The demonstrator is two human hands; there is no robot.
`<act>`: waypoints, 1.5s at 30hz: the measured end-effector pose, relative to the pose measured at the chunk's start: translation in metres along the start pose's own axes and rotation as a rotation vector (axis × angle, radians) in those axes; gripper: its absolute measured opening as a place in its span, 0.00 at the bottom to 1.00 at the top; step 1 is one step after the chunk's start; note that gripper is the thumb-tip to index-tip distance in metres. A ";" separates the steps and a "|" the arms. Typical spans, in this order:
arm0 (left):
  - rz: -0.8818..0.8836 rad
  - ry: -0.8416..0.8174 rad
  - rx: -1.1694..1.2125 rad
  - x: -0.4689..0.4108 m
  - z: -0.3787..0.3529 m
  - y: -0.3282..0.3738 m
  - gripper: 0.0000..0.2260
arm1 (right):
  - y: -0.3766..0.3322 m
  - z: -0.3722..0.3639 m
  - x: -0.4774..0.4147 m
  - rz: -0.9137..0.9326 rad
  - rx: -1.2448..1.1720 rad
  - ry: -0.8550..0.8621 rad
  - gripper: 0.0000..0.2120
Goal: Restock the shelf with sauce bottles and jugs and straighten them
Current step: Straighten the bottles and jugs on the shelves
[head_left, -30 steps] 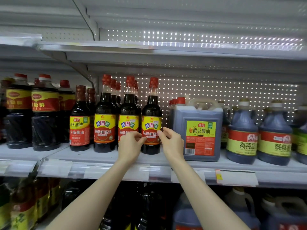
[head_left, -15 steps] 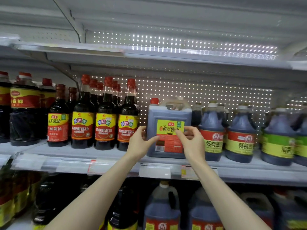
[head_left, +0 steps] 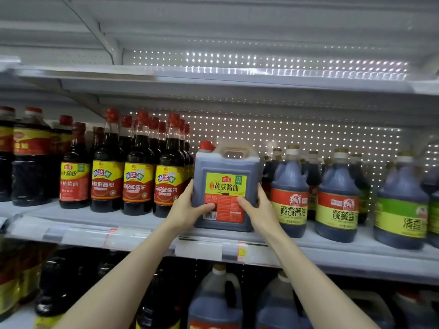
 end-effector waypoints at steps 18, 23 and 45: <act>0.054 0.009 -0.066 -0.020 -0.001 -0.004 0.33 | 0.015 -0.001 -0.025 0.031 -0.011 0.014 0.33; 0.041 -0.008 -0.083 -0.025 0.002 -0.007 0.31 | 0.014 -0.003 -0.028 0.013 0.016 0.016 0.34; 0.030 -0.035 -0.096 -0.038 0.007 -0.018 0.32 | 0.012 -0.011 -0.031 -0.005 0.009 0.045 0.31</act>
Point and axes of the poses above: each hand's wrist, its own x-axis away from the middle knuckle, its own z-axis out of the back of the hand, y = z × x, the point moved 1 cm from there along -x, towards the middle knuckle, and after that the axes turned 7 degrees about x, right-handed, at the moved point
